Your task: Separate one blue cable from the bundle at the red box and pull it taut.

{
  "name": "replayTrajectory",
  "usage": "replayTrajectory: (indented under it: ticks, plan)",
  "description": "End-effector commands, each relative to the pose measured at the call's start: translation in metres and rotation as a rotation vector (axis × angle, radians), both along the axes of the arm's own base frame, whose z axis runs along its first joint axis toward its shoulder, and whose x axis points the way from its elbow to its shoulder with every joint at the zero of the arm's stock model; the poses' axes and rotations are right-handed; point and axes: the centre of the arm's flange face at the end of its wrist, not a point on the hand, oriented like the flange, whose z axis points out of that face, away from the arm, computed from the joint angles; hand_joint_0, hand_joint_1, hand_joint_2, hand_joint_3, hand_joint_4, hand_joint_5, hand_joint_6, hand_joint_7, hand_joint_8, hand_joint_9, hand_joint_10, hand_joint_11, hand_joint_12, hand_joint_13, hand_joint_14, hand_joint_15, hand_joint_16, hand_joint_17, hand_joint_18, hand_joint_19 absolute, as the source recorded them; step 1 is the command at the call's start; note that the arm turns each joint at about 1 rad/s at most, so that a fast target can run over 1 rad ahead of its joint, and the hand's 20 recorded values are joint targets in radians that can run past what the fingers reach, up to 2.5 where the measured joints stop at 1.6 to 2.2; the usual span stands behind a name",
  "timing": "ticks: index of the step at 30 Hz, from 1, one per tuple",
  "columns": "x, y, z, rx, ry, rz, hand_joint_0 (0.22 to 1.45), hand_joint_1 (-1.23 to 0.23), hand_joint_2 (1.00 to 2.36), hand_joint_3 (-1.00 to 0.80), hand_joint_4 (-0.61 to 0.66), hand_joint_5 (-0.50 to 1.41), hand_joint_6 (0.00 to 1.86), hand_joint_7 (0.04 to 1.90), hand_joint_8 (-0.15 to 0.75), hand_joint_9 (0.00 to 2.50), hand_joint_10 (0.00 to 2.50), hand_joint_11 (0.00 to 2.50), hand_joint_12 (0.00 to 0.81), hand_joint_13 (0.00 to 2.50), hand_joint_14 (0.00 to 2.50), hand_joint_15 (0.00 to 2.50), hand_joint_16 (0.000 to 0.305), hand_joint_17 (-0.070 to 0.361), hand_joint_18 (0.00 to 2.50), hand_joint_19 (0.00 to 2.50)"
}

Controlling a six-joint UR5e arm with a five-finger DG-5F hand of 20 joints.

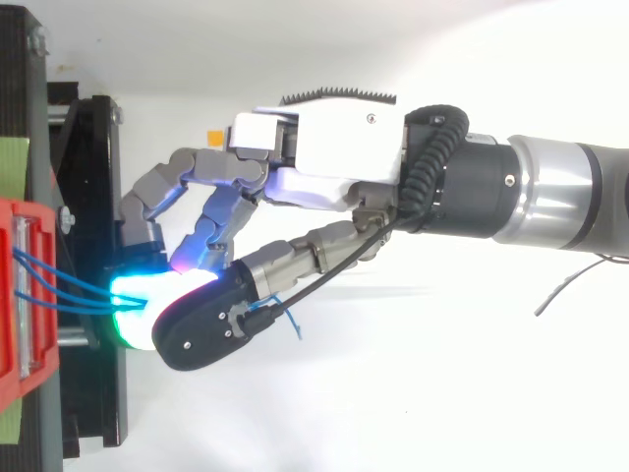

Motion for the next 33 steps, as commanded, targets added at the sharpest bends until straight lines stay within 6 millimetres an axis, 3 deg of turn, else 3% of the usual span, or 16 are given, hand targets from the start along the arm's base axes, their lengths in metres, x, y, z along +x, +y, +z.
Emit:
replayTrajectory:
  ticks: [1,4,7,15,20,26,33]
  plan:
    - [0.0001,0.0001,-0.0006,0.0,0.001,0.001,0.67,-0.84,1.01,-0.29,0.04,-0.15,0.93,1.0,0.334,1.03,0.01,0.9,0.366,1.0,0.02,0.7,0.043,0.097,0.95,0.77]
    - [0.0,-0.0002,0.0006,0.001,-0.001,-0.002,0.76,-0.87,1.0,-0.49,-0.06,-0.16,0.94,1.01,0.325,1.04,0.01,0.9,0.358,1.01,0.02,0.7,0.043,0.096,0.99,0.77]
    - [0.0001,0.0001,-0.0006,0.0,0.001,0.001,0.79,-0.86,1.0,-0.5,-0.11,-0.16,0.94,1.04,0.325,1.05,0.01,0.91,0.359,1.02,0.02,0.72,0.043,0.097,1.01,0.77]
    - [0.0,-0.0002,0.0006,-0.001,-0.001,-0.002,0.76,-0.91,1.0,-0.5,-0.07,-0.16,0.95,0.97,0.324,1.08,0.01,0.96,0.36,1.05,0.02,0.75,0.043,0.098,1.03,0.77]
    - [-0.0005,-0.0003,0.0,0.002,0.005,-0.002,0.71,-0.98,1.0,-0.5,0.01,-0.14,0.94,1.0,0.326,1.11,0.01,0.98,0.357,1.05,0.02,0.76,0.043,0.097,1.03,0.8]
    - [-0.0004,0.0001,0.0003,0.003,0.006,0.002,0.54,-1.12,1.0,-0.5,0.05,-0.15,0.94,0.98,0.321,1.1,0.01,1.01,0.372,1.05,0.02,0.81,0.045,0.101,1.01,0.83]
    - [0.0007,0.0005,0.0034,0.0,0.01,0.004,0.48,-0.97,1.0,-0.5,0.08,-0.14,0.93,0.93,0.354,1.25,0.01,1.08,0.393,1.09,0.02,0.8,0.048,0.109,1.04,0.83]
